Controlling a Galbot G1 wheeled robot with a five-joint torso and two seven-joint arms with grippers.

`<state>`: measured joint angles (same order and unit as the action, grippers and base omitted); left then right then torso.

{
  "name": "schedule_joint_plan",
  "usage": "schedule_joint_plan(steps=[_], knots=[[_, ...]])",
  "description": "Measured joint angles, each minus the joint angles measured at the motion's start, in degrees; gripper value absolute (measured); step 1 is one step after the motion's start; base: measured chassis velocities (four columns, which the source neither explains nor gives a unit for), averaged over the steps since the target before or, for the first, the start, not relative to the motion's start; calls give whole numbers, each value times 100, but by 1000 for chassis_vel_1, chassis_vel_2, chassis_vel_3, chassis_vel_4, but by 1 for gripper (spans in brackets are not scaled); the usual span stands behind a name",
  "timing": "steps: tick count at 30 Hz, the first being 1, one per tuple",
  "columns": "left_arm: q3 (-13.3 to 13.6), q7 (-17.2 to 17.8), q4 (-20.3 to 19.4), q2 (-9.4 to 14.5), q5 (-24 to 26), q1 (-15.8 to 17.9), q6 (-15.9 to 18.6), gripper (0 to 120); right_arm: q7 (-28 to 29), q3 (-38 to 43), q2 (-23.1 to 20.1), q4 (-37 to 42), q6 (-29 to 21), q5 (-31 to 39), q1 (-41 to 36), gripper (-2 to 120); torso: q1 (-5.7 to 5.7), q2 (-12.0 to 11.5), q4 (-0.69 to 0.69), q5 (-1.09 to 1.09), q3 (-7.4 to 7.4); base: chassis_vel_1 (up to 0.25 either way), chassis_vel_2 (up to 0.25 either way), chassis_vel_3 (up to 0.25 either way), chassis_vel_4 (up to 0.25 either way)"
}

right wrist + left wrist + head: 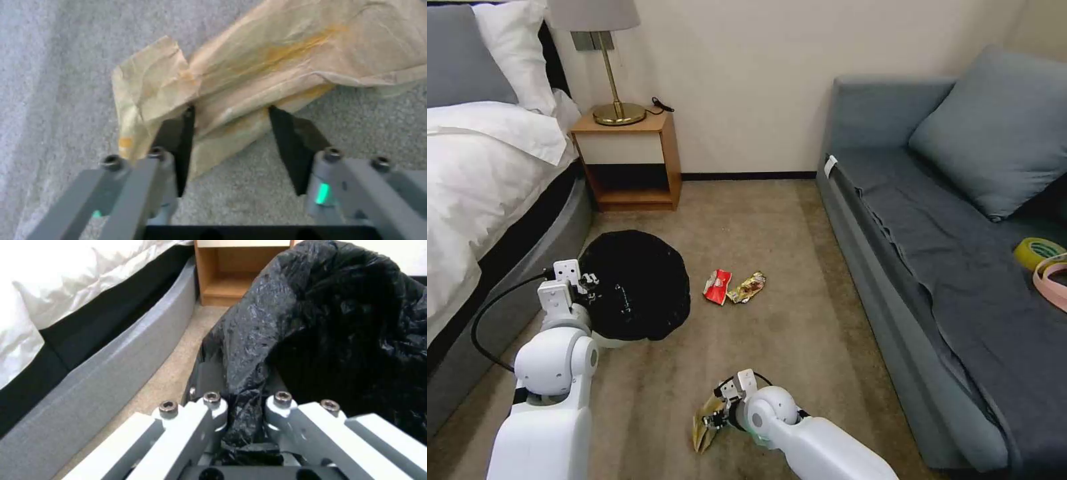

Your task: Pick up the trash bin, then pick up the garbage on the floor and place it into the trash bin.

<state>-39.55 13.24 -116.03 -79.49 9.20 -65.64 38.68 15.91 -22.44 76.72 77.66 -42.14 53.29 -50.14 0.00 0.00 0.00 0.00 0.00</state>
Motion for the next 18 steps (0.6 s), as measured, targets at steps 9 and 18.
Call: schedule_joint_plan(steps=[9,18], knots=[[36,-13,12,-21,-53,4,0,4,-84,48,32,-33,0,-81,-4,9,0,0,0,0,0,0,0,0,0],[24,-26,51,-28,-65,-34,-46,4,-110,89,-6,31,0,-140,-83,0,0,0,0,0,0,0,0,0,0]])
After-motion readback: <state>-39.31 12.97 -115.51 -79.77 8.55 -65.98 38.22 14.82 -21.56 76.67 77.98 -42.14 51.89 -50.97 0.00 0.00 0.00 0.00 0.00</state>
